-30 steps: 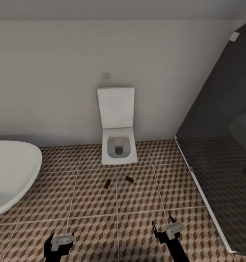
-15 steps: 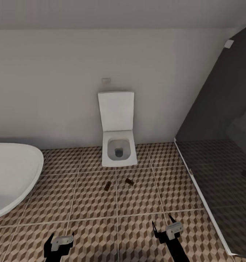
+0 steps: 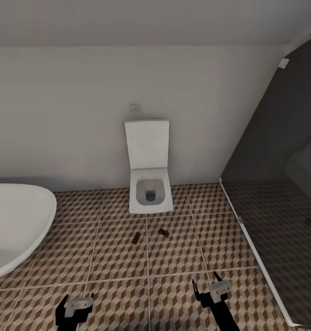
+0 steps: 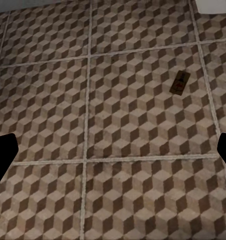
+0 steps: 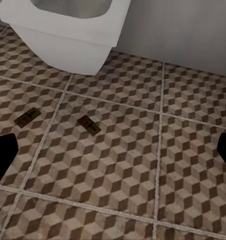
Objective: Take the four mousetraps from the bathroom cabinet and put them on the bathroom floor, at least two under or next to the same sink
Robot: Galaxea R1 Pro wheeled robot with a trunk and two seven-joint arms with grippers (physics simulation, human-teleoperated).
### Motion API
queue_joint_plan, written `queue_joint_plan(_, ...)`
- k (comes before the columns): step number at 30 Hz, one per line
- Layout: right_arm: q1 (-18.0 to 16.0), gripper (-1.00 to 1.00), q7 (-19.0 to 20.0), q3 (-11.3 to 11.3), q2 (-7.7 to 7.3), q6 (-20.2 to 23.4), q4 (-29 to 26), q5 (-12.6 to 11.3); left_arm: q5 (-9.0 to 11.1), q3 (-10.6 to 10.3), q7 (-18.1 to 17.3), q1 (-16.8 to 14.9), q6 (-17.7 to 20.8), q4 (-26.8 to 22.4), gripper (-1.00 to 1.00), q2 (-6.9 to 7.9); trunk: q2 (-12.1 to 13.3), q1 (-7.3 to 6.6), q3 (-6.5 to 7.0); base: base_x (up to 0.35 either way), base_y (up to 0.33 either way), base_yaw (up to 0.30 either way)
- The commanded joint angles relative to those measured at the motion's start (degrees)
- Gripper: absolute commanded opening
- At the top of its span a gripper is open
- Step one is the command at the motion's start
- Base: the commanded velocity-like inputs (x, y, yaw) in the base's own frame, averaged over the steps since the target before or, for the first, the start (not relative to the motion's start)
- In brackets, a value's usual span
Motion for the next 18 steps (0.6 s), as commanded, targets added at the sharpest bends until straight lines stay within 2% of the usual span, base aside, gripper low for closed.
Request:
queue_joint_plan(1, 0.0, 1.0, -0.6, 0.2, -0.01, -0.1, 0.0, 0.5, -0.1, -0.5, 0.5, -0.1, -0.2, 0.2, 1.0, -0.04, -0.1, 0.03, 0.01, 0.0, 0.0, 0.0)
queue_joint_plan(18, 0.0, 1.0, -0.6, 0.2, -0.01, -0.1, 0.0, 0.5, -0.1, -0.5, 0.5, -0.1, -0.2, 0.2, 1.0, -0.04, -0.1, 0.03, 1.59, 0.0, 0.0, 0.0)
